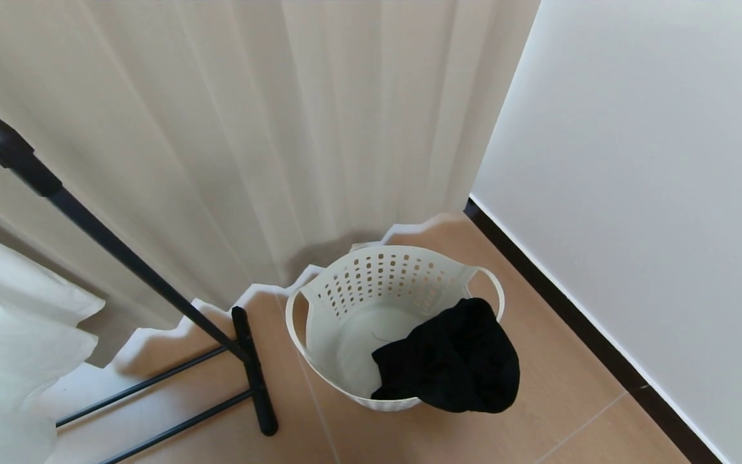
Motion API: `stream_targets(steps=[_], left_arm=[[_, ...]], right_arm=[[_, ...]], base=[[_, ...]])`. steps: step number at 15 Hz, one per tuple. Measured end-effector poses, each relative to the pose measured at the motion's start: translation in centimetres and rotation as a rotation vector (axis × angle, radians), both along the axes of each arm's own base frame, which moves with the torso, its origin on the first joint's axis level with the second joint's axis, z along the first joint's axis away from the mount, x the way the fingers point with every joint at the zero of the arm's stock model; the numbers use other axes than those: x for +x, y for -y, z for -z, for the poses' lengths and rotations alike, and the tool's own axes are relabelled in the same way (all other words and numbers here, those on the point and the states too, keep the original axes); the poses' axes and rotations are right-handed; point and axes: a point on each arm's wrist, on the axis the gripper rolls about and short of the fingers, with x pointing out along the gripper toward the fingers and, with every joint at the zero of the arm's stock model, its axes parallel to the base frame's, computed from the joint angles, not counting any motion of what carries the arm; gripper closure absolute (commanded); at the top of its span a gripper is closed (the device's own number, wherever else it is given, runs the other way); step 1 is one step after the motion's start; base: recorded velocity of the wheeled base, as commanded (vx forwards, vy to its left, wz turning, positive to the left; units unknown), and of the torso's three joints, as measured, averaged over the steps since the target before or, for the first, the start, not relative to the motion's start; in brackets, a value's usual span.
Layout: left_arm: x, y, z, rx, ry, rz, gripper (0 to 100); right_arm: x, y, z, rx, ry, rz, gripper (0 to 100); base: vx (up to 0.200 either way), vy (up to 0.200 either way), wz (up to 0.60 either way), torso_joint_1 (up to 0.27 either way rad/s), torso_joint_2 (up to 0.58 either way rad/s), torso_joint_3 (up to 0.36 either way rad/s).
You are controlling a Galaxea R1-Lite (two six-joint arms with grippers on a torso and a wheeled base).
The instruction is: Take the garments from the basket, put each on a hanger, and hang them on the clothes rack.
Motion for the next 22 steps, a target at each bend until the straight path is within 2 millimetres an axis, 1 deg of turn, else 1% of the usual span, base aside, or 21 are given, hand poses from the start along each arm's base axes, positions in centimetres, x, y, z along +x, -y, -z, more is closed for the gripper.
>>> stream_targets(steps=[16, 19, 22], left_arm=[[0.0, 0.0, 0.0, 0.000, -0.001, 0.000, 0], [0.0, 0.0, 0.0, 0.000, -0.001, 0.000, 0], [0.0, 0.0, 0.0, 0.001, -0.001, 0.000, 0]], right_arm=[[0.1, 0.0, 0.0, -0.022, -0.006, 0.000, 0], [0.7, 0.1, -0.2, -0.027, -0.090, -0.037, 0], [2.3, 0.0, -0.4, -0.127, -0.250, -0.133, 0]], base=[[0.000, 0.000, 0.00, 0.003, 0.00, -0.194], [0.000, 0.000, 0.00, 0.002, 0.00, -0.030], [0.000, 0.000, 0.00, 0.000, 0.00, 0.000]])
